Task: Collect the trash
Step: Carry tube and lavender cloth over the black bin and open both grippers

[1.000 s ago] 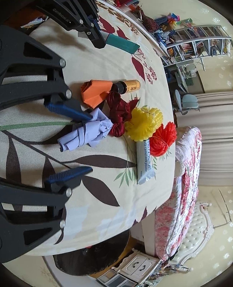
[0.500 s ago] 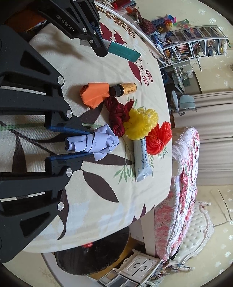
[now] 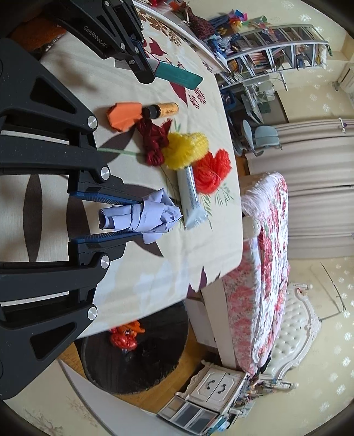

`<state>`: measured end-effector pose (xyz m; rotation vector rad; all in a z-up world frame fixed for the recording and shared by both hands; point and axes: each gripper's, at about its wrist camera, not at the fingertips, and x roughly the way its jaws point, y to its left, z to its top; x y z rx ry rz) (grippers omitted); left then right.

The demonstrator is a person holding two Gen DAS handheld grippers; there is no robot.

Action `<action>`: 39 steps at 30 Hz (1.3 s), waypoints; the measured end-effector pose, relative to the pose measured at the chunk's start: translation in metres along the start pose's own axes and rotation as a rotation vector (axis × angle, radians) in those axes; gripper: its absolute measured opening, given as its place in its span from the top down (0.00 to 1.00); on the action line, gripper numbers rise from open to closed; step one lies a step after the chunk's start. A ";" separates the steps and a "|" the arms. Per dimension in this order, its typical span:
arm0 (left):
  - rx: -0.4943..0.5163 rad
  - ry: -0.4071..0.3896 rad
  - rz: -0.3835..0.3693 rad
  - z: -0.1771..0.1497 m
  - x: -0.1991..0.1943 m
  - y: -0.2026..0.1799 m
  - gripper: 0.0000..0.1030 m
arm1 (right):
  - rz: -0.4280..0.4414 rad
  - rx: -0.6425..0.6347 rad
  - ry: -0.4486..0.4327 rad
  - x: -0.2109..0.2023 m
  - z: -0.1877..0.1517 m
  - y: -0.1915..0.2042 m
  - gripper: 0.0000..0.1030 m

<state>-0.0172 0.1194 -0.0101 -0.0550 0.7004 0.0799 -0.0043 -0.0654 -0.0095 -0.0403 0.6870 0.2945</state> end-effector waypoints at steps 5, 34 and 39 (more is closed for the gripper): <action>0.022 -0.022 -0.030 0.012 0.001 -0.019 0.91 | -0.037 0.028 -0.026 -0.005 0.005 -0.020 0.82; 0.227 0.021 -0.235 0.059 0.087 -0.195 0.91 | -0.306 0.266 -0.032 0.023 0.015 -0.182 0.82; 0.271 0.039 -0.240 0.060 0.108 -0.222 0.91 | -0.315 0.294 -0.015 0.038 0.010 -0.201 0.82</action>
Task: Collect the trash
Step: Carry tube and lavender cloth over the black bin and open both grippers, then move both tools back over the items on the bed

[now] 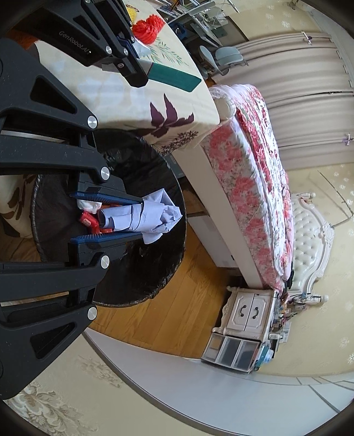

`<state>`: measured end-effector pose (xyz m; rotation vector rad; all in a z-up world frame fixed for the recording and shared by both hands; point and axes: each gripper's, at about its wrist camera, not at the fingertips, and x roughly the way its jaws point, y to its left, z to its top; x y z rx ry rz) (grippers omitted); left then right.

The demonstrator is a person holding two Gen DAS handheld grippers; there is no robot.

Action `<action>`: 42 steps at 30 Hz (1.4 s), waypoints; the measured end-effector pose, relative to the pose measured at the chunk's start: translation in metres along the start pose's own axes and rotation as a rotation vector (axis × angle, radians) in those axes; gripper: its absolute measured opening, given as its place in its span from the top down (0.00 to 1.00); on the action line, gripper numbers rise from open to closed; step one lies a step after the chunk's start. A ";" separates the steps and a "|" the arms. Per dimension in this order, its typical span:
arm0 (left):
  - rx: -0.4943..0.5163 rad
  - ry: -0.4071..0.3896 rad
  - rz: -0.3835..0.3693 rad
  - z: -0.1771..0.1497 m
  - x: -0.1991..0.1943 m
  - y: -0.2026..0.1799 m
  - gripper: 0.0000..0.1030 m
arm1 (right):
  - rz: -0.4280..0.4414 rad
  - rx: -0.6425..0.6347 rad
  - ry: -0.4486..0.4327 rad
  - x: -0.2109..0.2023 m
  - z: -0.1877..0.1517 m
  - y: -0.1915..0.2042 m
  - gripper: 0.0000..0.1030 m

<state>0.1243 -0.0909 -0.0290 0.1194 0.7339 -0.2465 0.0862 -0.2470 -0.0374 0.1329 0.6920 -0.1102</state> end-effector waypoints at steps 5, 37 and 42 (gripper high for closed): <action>0.027 0.030 0.007 0.006 0.023 -0.010 0.91 | -0.014 0.023 0.015 0.018 0.004 -0.012 0.82; -0.044 0.017 0.056 0.018 0.007 0.008 0.21 | -0.087 0.043 -0.029 0.007 0.008 -0.023 0.23; -0.075 0.007 0.078 0.008 -0.015 0.026 0.20 | -0.076 0.030 -0.031 -0.007 0.004 -0.011 0.23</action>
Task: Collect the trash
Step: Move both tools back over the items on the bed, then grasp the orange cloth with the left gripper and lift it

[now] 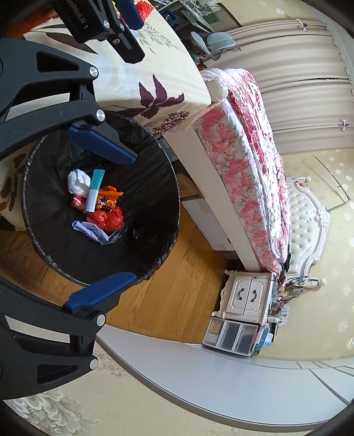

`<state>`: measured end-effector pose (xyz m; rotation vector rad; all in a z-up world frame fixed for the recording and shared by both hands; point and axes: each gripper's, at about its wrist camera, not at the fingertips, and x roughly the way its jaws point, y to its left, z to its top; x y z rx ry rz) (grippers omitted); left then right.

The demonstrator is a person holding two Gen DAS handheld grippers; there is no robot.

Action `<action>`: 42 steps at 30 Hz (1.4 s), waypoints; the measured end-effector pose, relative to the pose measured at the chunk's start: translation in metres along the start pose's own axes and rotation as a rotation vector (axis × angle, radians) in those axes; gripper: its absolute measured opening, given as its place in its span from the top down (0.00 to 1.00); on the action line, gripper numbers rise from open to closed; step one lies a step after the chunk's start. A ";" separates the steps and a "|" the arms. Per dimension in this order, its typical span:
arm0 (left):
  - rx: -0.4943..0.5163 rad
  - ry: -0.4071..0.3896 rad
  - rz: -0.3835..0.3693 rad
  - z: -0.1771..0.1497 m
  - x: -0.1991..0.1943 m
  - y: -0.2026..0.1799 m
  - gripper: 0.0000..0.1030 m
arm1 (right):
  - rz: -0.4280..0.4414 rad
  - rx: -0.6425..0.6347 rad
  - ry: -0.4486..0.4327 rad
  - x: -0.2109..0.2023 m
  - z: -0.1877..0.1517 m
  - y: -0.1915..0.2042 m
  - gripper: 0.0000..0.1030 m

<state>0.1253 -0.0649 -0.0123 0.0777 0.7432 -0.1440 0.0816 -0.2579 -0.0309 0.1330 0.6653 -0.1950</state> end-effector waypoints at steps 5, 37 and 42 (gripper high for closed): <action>-0.024 -0.009 0.032 -0.011 -0.021 0.022 0.20 | 0.032 -0.030 -0.001 -0.015 -0.007 0.018 0.22; -0.238 0.120 0.232 -0.125 -0.073 0.146 0.29 | 0.262 -0.195 0.042 -0.080 -0.077 0.119 0.22; -0.239 0.123 0.214 -0.126 -0.071 0.149 0.47 | 0.272 -0.208 0.047 -0.081 -0.080 0.125 0.22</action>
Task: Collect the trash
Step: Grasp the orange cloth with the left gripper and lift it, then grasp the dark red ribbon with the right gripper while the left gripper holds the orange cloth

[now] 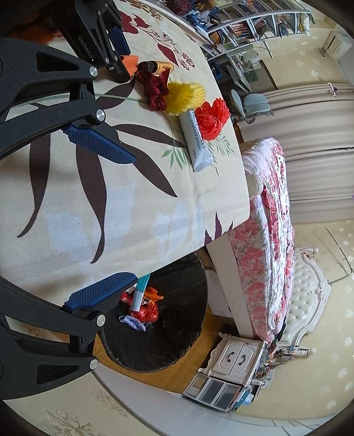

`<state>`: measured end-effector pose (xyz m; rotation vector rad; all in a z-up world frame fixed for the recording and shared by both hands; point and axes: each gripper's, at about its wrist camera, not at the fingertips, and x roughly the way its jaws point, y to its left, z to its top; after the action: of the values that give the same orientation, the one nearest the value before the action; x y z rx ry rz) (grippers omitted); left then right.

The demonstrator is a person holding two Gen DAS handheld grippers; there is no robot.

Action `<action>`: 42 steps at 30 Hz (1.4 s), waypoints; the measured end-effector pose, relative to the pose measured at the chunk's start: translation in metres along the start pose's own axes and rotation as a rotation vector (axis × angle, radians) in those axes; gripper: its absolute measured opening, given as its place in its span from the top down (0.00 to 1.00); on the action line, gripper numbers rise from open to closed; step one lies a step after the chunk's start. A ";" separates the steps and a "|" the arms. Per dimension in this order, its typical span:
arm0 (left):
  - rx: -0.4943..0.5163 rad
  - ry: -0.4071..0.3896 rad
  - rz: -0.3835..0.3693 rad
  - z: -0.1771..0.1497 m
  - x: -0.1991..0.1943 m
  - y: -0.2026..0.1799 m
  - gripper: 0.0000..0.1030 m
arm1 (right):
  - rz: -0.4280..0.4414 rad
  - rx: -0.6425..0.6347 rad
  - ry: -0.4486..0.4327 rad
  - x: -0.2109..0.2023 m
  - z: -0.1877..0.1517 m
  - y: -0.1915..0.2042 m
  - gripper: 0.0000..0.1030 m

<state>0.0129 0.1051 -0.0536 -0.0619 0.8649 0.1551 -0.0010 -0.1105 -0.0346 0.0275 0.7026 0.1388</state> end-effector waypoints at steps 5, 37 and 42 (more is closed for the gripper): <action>-0.001 -0.009 -0.025 -0.001 -0.002 0.004 0.50 | 0.005 -0.007 0.005 0.001 -0.001 0.003 0.22; -0.138 -0.082 0.159 -0.009 -0.024 0.115 0.51 | 0.196 -0.175 0.042 0.023 0.022 0.126 0.22; -0.169 -0.084 0.170 -0.010 -0.022 0.127 0.51 | 0.188 -0.187 0.064 0.036 0.026 0.145 0.22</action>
<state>-0.0293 0.2266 -0.0419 -0.1387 0.7711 0.3873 0.0259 0.0384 -0.0274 -0.0908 0.7482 0.3868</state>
